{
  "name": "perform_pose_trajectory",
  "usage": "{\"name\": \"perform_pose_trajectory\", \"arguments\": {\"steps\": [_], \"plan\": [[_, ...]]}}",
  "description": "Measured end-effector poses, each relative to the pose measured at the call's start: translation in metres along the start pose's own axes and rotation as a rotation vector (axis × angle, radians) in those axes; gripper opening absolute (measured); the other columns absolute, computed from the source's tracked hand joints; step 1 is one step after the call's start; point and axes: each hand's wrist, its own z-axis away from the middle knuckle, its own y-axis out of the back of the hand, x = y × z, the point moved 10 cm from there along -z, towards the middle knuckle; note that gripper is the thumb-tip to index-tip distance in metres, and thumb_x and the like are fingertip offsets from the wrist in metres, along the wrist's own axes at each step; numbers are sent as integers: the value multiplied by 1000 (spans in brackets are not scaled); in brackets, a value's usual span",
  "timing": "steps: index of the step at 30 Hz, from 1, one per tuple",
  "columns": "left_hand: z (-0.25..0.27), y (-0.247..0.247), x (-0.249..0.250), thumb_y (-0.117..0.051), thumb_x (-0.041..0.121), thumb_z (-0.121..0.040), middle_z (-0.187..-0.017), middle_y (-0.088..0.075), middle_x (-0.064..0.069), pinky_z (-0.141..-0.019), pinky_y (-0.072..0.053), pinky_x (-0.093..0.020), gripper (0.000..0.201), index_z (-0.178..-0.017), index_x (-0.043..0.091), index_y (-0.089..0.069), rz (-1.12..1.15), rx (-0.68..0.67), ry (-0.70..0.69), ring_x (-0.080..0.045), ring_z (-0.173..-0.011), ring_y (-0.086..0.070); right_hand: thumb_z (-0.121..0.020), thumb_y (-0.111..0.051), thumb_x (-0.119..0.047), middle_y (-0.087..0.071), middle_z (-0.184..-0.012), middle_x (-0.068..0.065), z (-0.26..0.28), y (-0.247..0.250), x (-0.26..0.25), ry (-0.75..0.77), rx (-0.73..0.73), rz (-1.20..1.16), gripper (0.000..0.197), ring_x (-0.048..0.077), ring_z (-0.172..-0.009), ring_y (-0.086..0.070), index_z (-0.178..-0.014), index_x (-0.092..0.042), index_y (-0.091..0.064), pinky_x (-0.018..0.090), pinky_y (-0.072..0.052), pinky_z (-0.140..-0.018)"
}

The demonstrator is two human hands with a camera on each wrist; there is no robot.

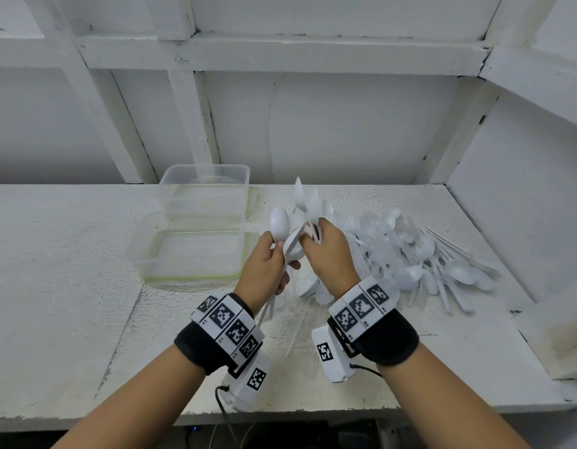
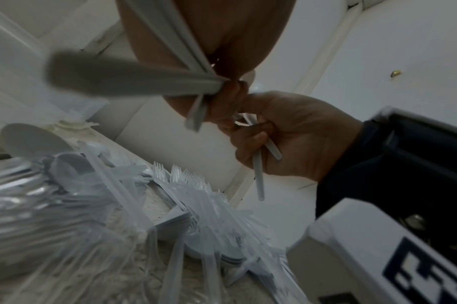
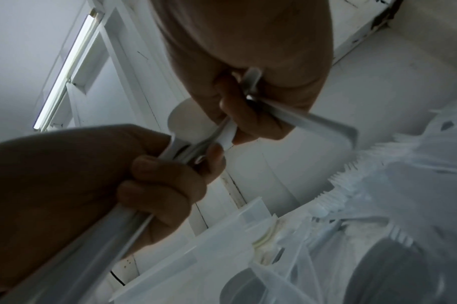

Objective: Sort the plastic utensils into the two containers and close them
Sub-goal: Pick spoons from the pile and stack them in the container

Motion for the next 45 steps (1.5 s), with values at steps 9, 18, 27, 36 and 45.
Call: {"name": "perform_pose_trajectory", "arguments": {"steps": [9,18,27,36,45], "plan": [[-3,1,-15,-39,23,-98,-64,-46,-4,-40,-25,-20,22,-112,9,-50,87,-27,126,-10,-38,-32,-93,-52,-22,-54,-83,-16,5,-6,-4,17,-90,-48,8,1,-66,-48,-99,-28,-53,13,-33,-51],[-2,2,-2,-30,19,-100,-67,-51,-8,-42,-33,-24,22,-103,5,-47,13,4,46,-14,-45,-39,-88,-61,-23,-51,-79,-8,0,0,10,-33,26,-83,21,7,-67,-50,-96,-18,-42,21,-38,-54],[-4,3,-5,-30,21,-101,-66,-50,-8,-42,-29,-23,24,-103,3,-47,28,0,74,-13,-41,-37,-89,-60,-25,-57,-88,-13,3,-8,5,-5,-94,-146,20,3,-73,-52,-107,-25,-51,14,-37,-50],[-1,2,5,-33,22,-101,-70,-54,-10,-42,-33,-24,25,-105,3,-48,-8,-10,-8,-14,-42,-41,-89,-60,-28,-50,-81,-12,-1,-1,25,-96,-11,-101,24,4,-69,-49,-107,-18,-48,20,-37,-57],[-11,39,3,-30,39,-100,-73,-59,-3,-54,-33,-23,28,-103,24,-54,-41,133,11,-6,-52,-42,-93,-56,-22,-42,-65,-4,-3,38,8,-34,65,-166,6,6,-51,-38,-88,-21,-51,16,-35,-41]]}}
